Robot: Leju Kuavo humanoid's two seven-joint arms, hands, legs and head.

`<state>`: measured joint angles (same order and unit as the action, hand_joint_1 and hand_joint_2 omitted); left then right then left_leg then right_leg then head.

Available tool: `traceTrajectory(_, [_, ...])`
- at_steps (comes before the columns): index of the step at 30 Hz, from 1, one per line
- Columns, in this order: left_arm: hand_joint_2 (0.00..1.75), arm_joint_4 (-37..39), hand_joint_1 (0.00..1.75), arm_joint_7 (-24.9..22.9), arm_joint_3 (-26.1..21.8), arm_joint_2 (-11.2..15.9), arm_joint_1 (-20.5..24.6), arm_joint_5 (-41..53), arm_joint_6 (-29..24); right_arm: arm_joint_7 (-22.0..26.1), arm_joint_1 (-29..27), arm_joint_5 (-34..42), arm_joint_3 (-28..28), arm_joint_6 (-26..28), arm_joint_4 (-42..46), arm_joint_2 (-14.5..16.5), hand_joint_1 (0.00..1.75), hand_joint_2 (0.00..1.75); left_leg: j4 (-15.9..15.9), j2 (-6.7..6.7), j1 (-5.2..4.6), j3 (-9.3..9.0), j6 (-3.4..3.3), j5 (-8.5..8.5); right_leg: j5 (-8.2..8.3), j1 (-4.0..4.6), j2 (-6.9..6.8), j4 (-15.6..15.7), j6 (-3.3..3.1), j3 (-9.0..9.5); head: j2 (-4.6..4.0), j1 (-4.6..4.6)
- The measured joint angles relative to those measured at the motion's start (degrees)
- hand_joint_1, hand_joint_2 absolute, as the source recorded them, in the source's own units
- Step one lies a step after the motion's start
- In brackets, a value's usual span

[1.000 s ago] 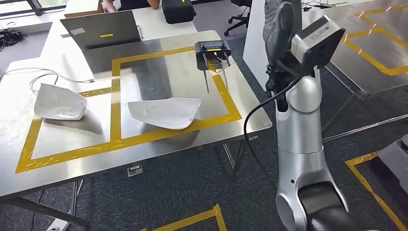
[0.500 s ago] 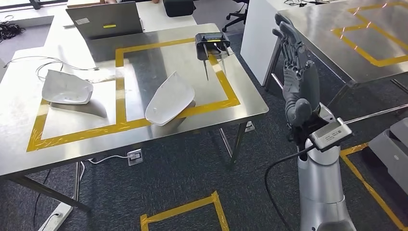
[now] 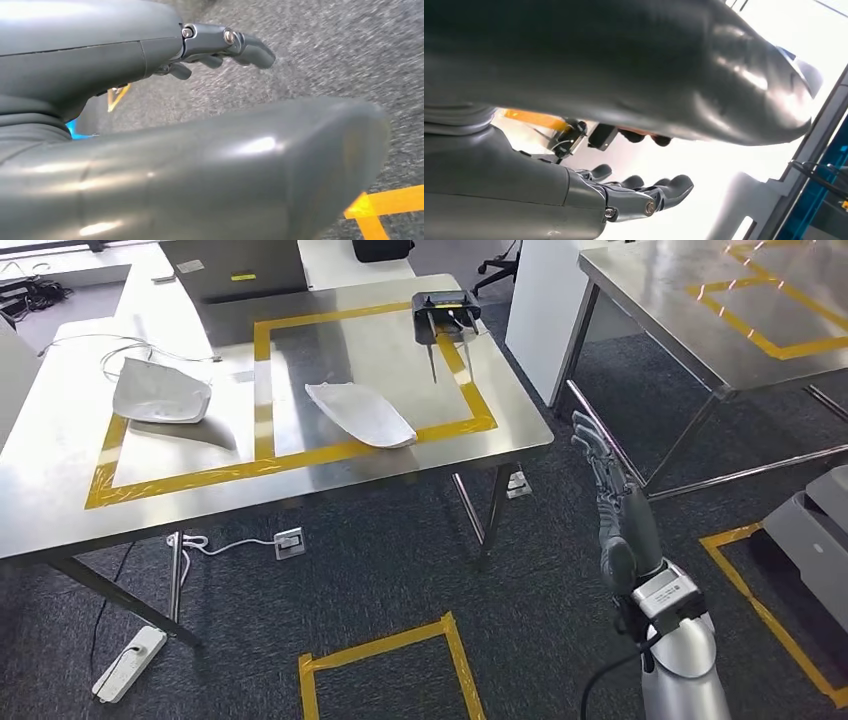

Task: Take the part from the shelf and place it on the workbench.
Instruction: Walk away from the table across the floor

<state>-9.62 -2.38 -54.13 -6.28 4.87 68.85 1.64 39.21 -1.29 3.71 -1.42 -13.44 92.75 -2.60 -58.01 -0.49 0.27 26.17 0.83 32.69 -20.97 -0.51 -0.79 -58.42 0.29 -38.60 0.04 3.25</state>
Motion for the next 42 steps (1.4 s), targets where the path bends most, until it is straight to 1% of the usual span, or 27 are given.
traceTrajectory(2, [0.00, 0.01, 0.00, -0.27, -0.19, -0.01, -0.15, -0.27, -0.02, -0.84, -1.25, -0.12, 0.58, 0.22, -1.86, 0.31, 0.00, 0.00, 0.17, 0.15, -0.05, 0.71, -1.15, -0.87, 0.60, -0.17, 0.10, 0.35, 0.80, 0.02, 0.00, -0.25])
traceTrajectory(3, [0.00, 0.02, 0.00, -0.38, -0.39, -0.03, -0.19, -0.57, -0.08, -1.46, -1.61, -0.15, 0.90, 0.22, -3.76, 0.41, 0.00, 0.00, 0.23, 0.34, -0.02, 1.24, -1.69, -1.55, -0.37, -0.27, 0.21, -0.14, 1.14, -0.35, 0.00, -0.26])
traceTrajectory(4, [0.00, 0.02, 0.00, -0.36, -0.62, -0.05, -0.23, -0.90, -0.16, -2.03, -1.75, -0.23, 1.25, 0.22, -6.54, 0.43, 0.00, 0.00, 0.33, 0.55, 0.06, 1.94, -2.14, -2.34, -2.56, -0.33, 0.31, -1.75, 1.46, -1.03, 0.00, -0.23])
traceTrajectory(6, [0.00, 0.02, 0.00, 0.14, -0.98, -0.06, -0.35, -1.25, -0.28, -2.42, -1.09, -0.74, 1.99, 0.58, -14.89, 0.46, 0.00, 0.00, 0.31, 0.85, 0.03, 3.74, -2.64, -3.86, -8.88, -0.38, 0.40, -8.26, 1.88, -2.85, 0.00, -0.09])
traceTrajectory(7, [0.00, 0.02, 0.00, 0.43, -1.05, -0.07, -0.43, -1.20, -0.30, -2.31, -0.37, -1.11, 2.32, 0.98, -20.06, 0.48, 0.00, 0.00, 0.24, 0.94, -0.05, 4.64, -2.74, -4.61, -11.09, -0.39, 0.40, -12.09, 2.01, -3.54, 0.00, -0.07])
traceTrajectory(8, [0.00, 0.02, 0.00, 0.62, -1.11, -0.12, -0.51, -1.08, -0.28, -2.50, 0.63, -1.45, 2.67, 1.57, -25.82, 0.50, 0.00, 0.00, 0.10, 0.99, -0.17, 5.56, -2.79, -5.36, -11.76, -0.37, 0.41, -15.10, 2.01, -3.69, 0.00, -0.07])
traceTrajectory(10, [0.00, 0.02, 0.00, 0.63, -1.25, -0.32, -0.62, -0.83, -0.25, -3.86, 2.94, -1.94, 3.49, 3.12, -37.74, 0.62, 0.00, 0.00, -0.32, 1.04, -0.44, 7.47, -2.81, -6.74, -9.54, -0.28, 0.45, -16.13, 1.65, -1.46, 0.00, -0.06])
traceTrajectory(11, [0.00, 0.02, 0.00, 0.53, -1.31, -0.48, -0.64, -0.64, -0.20, -5.67, 3.97, -1.87, 4.01, 4.03, -43.41, 0.71, 0.00, 0.00, -0.58, 1.00, -0.59, 8.46, -2.78, -7.37, -8.23, -0.13, 0.49, -13.61, 1.24, 1.29, 0.00, -0.06])
traceTrajectory(13, [0.00, 0.02, 0.00, 0.40, -1.38, -0.83, -0.59, -0.10, 0.15, -12.79, 5.39, -0.73, 5.35, 6.06, -53.11, 0.96, 0.00, 0.00, -1.05, 0.83, -0.83, 9.79, -2.54, -8.40, -8.81, 0.30, 0.42, -5.22, 0.18, 7.88, 0.00, -0.12])
traceTrajectory(15, [0.00, 0.02, 0.00, 0.77, -1.40, -1.01, -0.54, 0.22, 0.93, -23.21, 5.51, 0.98, 7.17, 8.63, -60.79, 1.41, 0.00, 0.00, -1.04, 0.58, -0.74, 10.12, -1.92, -9.34, -10.45, 0.71, 0.28, 0.19, -0.54, 11.10, 0.01, -0.04])
traceTrajectory(17, [0.00, 0.04, 0.00, 1.25, -1.40, -0.91, -0.68, 0.39, 1.74, -32.87, 4.36, 1.58, 9.03, 11.85, -66.85, 2.10, 0.00, 0.00, -0.59, 0.33, -0.47, 10.23, -1.07, -10.17, -9.68, 0.79, 0.13, 1.24, -1.17, 10.85, 0.01, 0.22])
traceTrajectory(18, [0.00, 0.07, 0.00, 1.35, -1.40, -0.84, -0.84, 0.58, 2.05, -37.25, 3.74, 1.47, 9.69, 13.84, -69.18, 2.42, 0.00, 0.00, -0.80, 0.24, -0.38, 10.61, -0.66, -9.61, -8.96, 0.70, 0.07, 1.53, -1.58, 10.45, 0.01, 0.27])
traceTrajectory(20, [0.00, 0.16, 0.00, 1.27, -1.41, -0.64, -1.12, 0.92, 2.29, -44.31, 2.84, 1.55, 10.59, 18.48, -72.59, 3.13, 0.00, 0.00, -4.02, 0.18, -0.24, 11.85, 0.00, -5.34, -7.27, 0.36, 0.07, 2.03, -2.21, 9.13, 0.00, 0.15])
traceTrajectory(22, [0.00, 0.21, 0.00, 1.31, -1.42, -0.39, -1.11, 0.64, 2.11, -48.15, 2.26, 2.73, 11.80, 21.68, -75.15, 3.79, 0.00, 0.00, -10.76, 0.21, -0.04, 13.23, 0.48, 0.44, -5.90, 0.33, 0.15, 2.00, -2.37, 7.33, 0.00, -0.02])
traceTrajectory(23, [0.00, 0.21, 0.00, 1.43, -1.43, -0.19, -1.08, 0.38, 1.99, -48.67, 1.98, 3.50, 12.56, 21.90, -76.15, 4.09, 0.00, 0.44, -13.81, 0.22, 0.03, 13.42, 0.67, 1.80, -5.26, 0.31, 0.12, 1.87, -2.29, 6.34, 0.00, -0.05])
traceTrajectory(25, [0.00, 0.21, 0.00, 1.51, -1.44, 0.31, -1.14, 0.27, 1.98, -48.01, 1.65, 4.46, 13.83, 20.46, -77.65, 4.66, 0.00, 1.31, -15.31, 0.23, 0.09, 11.50, 0.87, 0.56, -4.06, 0.21, 0.05, 1.37, -2.05, 4.39, 0.00, -0.06])
traceTrajectory(26, [0.00, 0.21, 0.00, 1.38, -1.44, 0.57, -1.17, 0.64, 2.12, -47.25, 1.61, 4.62, 14.26, 19.55, -78.25, 4.92, 0.00, 1.75, -13.20, 0.24, 0.11, 9.18, 0.90, -1.05, -3.54, 0.13, 0.06, 1.01, -1.86, 3.46, 0.00, -0.06])
traceTrajectory(28, [0.00, 0.22, 0.00, 0.56, -1.38, 0.93, -1.04, 1.81, 2.44, -45.43, 1.58, 4.61, 14.73, 18.60, -79.06, 5.41, 0.00, 1.75, -5.32, 0.15, 0.06, 3.24, 0.72, -1.63, -2.65, 0.09, 0.07, 0.20, -1.29, 2.04, 0.00, -0.04])
traceTrajectory(30, [0.00, 0.23, 0.00, -0.41, -1.26, 1.07, -0.95, 2.83, 2.59, -43.91, 1.65, 4.20, 14.93, 18.34, -79.62, 5.78, 0.00, 1.75, -0.11, 0.01, -0.18, 0.10, 0.07, -0.33, -1.72, 0.18, 0.03, -0.13, -0.57, 1.54, 0.00, -0.03])
traceTrajectory(33, [0.00, 0.33, 0.00, -0.78, -1.02, 0.96, -0.94, 3.22, 2.73, -42.34, 1.88, 1.65, 14.72, 17.11, -80.40, 6.12, 0.00, 1.75, 0.40, 0.23, -0.27, 1.08, -1.51, -1.37, -0.74, 0.11, 0.13, -0.02, 0.52, 1.06, 0.00, -0.25])
traceTrajectory(34, [0.00, 0.37, 0.00, -0.54, -0.92, 0.88, -0.86, 3.22, 2.78, -41.72, 1.90, 0.29, 14.37, 16.60, -80.61, 6.19, 0.00, 1.75, 0.49, 0.39, -0.19, 1.81, -2.04, -2.09, -2.14, 0.05, 0.21, -1.06, 0.85, 0.46, 0.00, -0.21])
traceTrajectory(35, [0.00, 0.39, 0.00, -0.23, -0.83, 0.78, -0.77, 3.27, 2.83, -40.92, 1.93, -1.22, 13.83, 16.17, -80.76, 6.25, 0.00, 1.75, 0.57, 0.54, -0.11, 2.69, -2.45, -2.88, -4.64, -0.02, 0.29, -3.30, 1.15, -0.40, 0.00, -0.15])
traceTrajectory(37, [0.00, 0.40, 0.00, 0.15, -0.71, 0.59, -0.54, 3.73, 2.90, -39.47, 2.13, -3.41, 12.45, 15.69, -80.88, 6.42, 0.00, 1.75, 0.51, 0.74, -0.23, 4.46, -2.86, -4.35, -10.88, -0.07, 0.35, -10.53, 1.54, -2.24, 0.00, 0.02])
traceTrajectory(38, [0.00, 0.40, 0.00, 0.20, -0.61, 0.45, -0.42, 4.11, 2.94, -39.00, 2.29, -3.99, 11.86, 15.66, -80.91, 6.49, 0.00, 1.75, 0.43, 0.83, -0.34, 5.36, -2.92, -5.10, -12.58, -0.06, 0.35, -14.02, 1.61, -2.67, 0.00, 0.03])
traceTrajectory(39, [0.00, 0.41, 0.00, 0.18, -0.39, 0.28, -0.26, 4.62, 3.03, -39.00, 2.45, -4.29, 11.38, 15.75, -80.99, 6.57, 0.00, 1.75, 0.31, 0.90, -0.47, 6.28, -2.95, -5.84, -12.78, -0.02, 0.36, -16.17, 1.55, -2.37, 0.00, 0.03])
traceTrajectory(40, [0.00, 0.42, 0.00, 0.17, -0.07, 0.11, -0.04, 5.14, 3.15, -39.42, 2.56, -4.62, 10.94, 15.90, -81.09, 6.64, 0.00, 1.75, 0.17, 0.93, -0.61, 7.24, -2.96, -6.58, -11.78, 0.04, 0.37, -16.40, 1.35, -1.11, 0.00, 0.04])
traceTrajectory(42, [0.00, 0.42, 0.00, 0.43, 0.69, -0.40, 0.50, 5.95, 3.46, -41.16, 2.73, -5.78, 10.00, 16.28, -81.29, 6.70, 0.00, 1.75, -0.06, 0.88, -0.87, 9.05, -2.92, -7.98, -9.18, 0.43, 0.41, -10.60, 0.40, 4.49, 0.00, 0.05])
